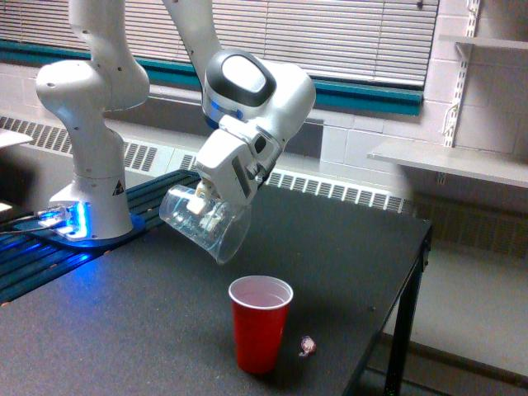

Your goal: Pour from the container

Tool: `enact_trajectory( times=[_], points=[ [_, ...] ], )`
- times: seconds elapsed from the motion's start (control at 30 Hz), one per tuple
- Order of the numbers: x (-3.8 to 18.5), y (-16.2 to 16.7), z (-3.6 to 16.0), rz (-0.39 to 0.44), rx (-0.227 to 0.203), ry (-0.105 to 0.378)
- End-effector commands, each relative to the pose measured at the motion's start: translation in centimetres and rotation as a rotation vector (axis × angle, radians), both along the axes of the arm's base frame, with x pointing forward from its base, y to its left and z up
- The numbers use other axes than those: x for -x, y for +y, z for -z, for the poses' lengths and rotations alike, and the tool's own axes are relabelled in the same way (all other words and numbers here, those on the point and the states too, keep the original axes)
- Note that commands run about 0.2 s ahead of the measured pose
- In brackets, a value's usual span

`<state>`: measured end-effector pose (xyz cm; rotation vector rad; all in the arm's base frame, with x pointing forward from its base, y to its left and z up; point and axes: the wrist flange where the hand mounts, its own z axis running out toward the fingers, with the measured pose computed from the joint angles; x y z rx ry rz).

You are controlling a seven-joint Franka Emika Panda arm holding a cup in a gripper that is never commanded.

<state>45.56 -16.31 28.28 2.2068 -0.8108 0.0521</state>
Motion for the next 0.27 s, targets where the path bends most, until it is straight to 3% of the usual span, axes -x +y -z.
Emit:
enact_trajectory(
  times=[0.03, 0.27],
  points=[
    [0.31, -0.32, -0.68, -0.012, -0.010, 0.001],
    [0.61, -1.05, -1.46, -0.007, -0.038, 0.001]
  ],
)
